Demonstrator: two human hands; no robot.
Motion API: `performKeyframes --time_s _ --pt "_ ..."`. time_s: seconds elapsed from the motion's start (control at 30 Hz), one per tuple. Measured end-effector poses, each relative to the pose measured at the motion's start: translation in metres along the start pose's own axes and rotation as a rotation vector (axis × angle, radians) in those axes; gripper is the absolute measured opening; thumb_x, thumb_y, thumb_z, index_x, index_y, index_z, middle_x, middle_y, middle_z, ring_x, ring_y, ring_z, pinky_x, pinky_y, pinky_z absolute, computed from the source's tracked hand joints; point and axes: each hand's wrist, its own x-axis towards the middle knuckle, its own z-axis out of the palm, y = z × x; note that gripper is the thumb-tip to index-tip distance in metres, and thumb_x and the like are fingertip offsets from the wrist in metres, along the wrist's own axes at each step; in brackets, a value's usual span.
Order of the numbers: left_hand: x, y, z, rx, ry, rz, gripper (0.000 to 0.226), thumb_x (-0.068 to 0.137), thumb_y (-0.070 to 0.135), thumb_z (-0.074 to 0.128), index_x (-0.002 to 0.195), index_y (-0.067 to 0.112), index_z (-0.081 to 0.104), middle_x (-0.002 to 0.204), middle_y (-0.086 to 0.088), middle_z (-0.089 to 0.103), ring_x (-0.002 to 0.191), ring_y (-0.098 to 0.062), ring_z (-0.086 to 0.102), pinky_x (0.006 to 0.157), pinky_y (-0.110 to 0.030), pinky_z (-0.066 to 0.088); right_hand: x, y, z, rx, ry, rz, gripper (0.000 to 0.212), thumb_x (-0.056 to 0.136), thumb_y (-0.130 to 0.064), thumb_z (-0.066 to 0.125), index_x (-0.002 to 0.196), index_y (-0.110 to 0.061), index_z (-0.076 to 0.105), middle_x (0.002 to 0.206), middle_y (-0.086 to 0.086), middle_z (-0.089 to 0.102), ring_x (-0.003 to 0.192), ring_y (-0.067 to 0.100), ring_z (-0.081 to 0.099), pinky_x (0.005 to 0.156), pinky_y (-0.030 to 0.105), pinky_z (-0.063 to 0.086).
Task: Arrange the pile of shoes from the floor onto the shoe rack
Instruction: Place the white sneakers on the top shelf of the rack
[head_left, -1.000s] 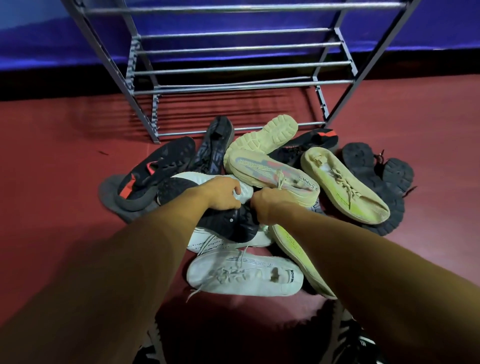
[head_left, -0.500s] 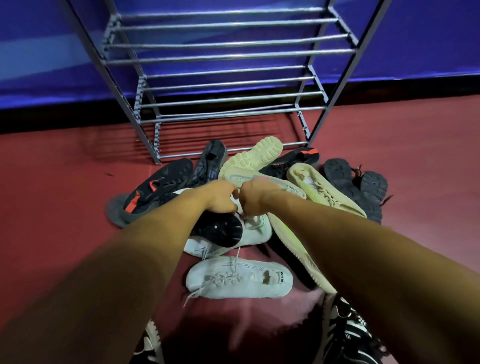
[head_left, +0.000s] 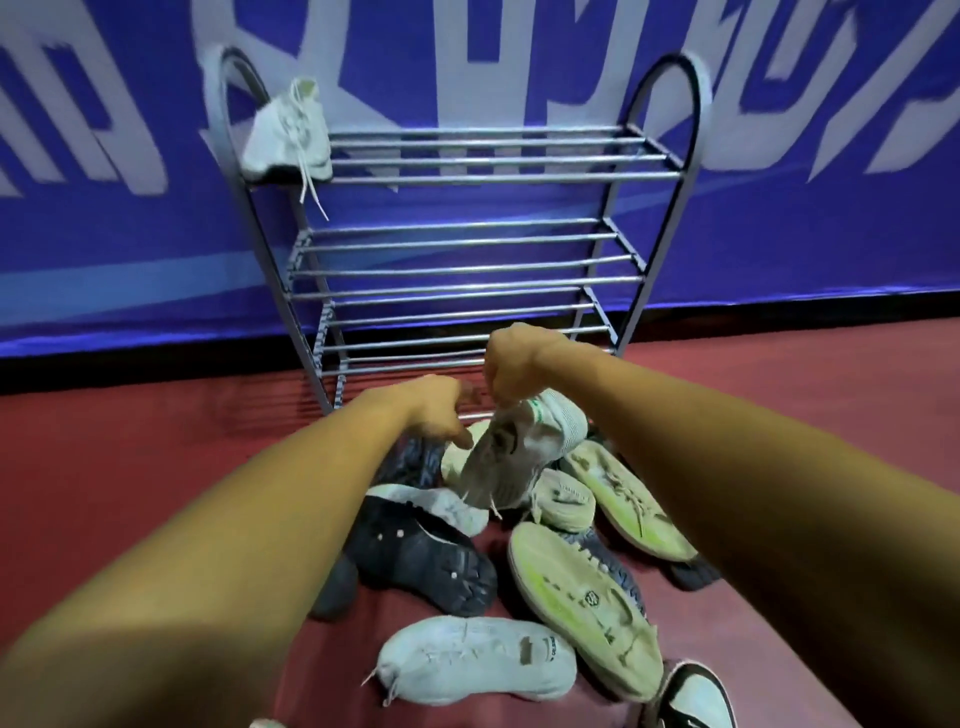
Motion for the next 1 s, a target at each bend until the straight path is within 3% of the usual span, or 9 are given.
performKeyframes --time_s 0.1,0.3,0.4,0.63,0.73,0.8,0.87,0.93,1.0 --pt "-0.009 -0.001 -0.019 -0.048 0.065 0.043 0.073 0.068 0.04 0.086 0.133 0.027 0.057 0.122 0.004 0.067 0.104 -0.018 0.063 0.093 -0.033 0.05 -0.002 0.0 -0.027 0.07 0.136 0.025 0.024 0.073 -0.021 0.069 0.094 -0.017 0.079 0.094 0.008 0.074 0.089 0.028 0.069 0.08 0.038 0.06" --pt "-0.029 -0.02 -0.034 0.01 0.311 0.008 0.089 0.041 0.073 0.074 0.117 0.031 0.054 0.101 0.009 0.062 0.094 -0.021 0.058 0.085 -0.043 0.052 -0.005 -0.016 -0.054 0.35 0.309 -0.013 0.015 0.08 -0.023 0.074 0.092 -0.018 0.082 0.095 0.004 0.075 0.092 0.022 0.066 0.074 0.032 0.052" --pt "-0.042 -0.028 -0.045 -0.034 0.376 0.006 0.076 0.046 0.067 0.074 0.112 0.034 0.055 0.091 0.014 0.061 0.089 -0.019 0.06 0.079 -0.039 0.053 -0.005 -0.031 -0.061 0.444 0.375 -0.031 0.013 0.081 -0.02 0.072 0.09 -0.019 0.081 0.093 0.004 0.075 0.091 0.02 0.066 0.071 0.03 0.049" --pt "-0.051 -0.026 -0.049 -0.08 0.524 -0.067 0.083 0.054 0.056 0.085 0.118 0.031 0.038 0.113 -0.001 0.035 0.112 -0.027 0.038 0.094 -0.047 0.043 -0.006 -0.034 -0.087 0.591 0.546 0.105 0.02 0.074 -0.021 0.071 0.088 -0.008 0.079 0.085 0.01 0.076 0.087 0.03 0.072 0.076 0.043 0.062" --pt "-0.057 -0.025 -0.055 -0.089 0.565 -0.072 0.088 0.058 0.046 0.086 0.131 0.035 0.038 0.114 -0.001 0.036 0.108 -0.027 0.046 0.087 -0.047 0.049 -0.016 -0.031 -0.099 0.72 0.545 0.125 0.021 0.072 -0.023 0.08 0.081 -0.005 0.079 0.075 0.01 0.073 0.07 0.025 0.066 0.066 0.037 0.056" --pt "-0.059 -0.024 -0.057 -0.055 0.575 -0.024 0.081 0.067 0.037 0.082 0.136 0.031 0.041 0.11 0.0 0.041 0.102 -0.028 0.053 0.078 -0.042 0.049 -0.022 -0.031 -0.104 0.78 0.536 0.12 0.018 0.073 -0.024 0.083 0.077 -0.007 0.079 0.065 0.005 0.066 0.06 0.018 0.055 0.056 0.032 0.046" --pt "-0.058 -0.025 -0.058 -0.06 0.592 -0.007 0.061 0.073 0.032 0.079 0.127 0.025 0.051 0.105 0.001 0.049 0.101 -0.028 0.057 0.076 -0.04 0.047 -0.026 -0.029 -0.105 0.869 0.536 0.105 0.016 0.075 -0.02 0.082 0.074 -0.005 0.077 0.058 0.0 0.062 0.052 0.012 0.05 0.053 0.026 0.04" --pt "-0.051 -0.031 -0.057 -0.214 0.562 -0.09 0.045 0.079 0.034 0.078 0.116 0.021 0.056 0.103 -0.001 0.06 0.097 -0.027 0.061 0.078 -0.038 0.049 -0.027 -0.026 -0.104 1.0 0.542 0.09 0.014 0.079 -0.016 0.08 0.077 -0.002 0.077 0.06 0.001 0.064 0.052 0.01 0.051 0.051 0.021 0.039" --pt "-0.049 -0.031 -0.058 -0.54 0.493 -0.168 0.023 0.089 0.031 0.069 0.102 0.014 0.061 0.092 -0.007 0.065 0.083 -0.026 0.062 0.075 -0.037 0.051 -0.031 -0.023 -0.106 1.089 0.554 0.076 0.014 0.082 -0.015 0.078 0.085 -0.001 0.078 0.07 0.004 0.067 0.058 0.011 0.053 0.054 0.021 0.041"
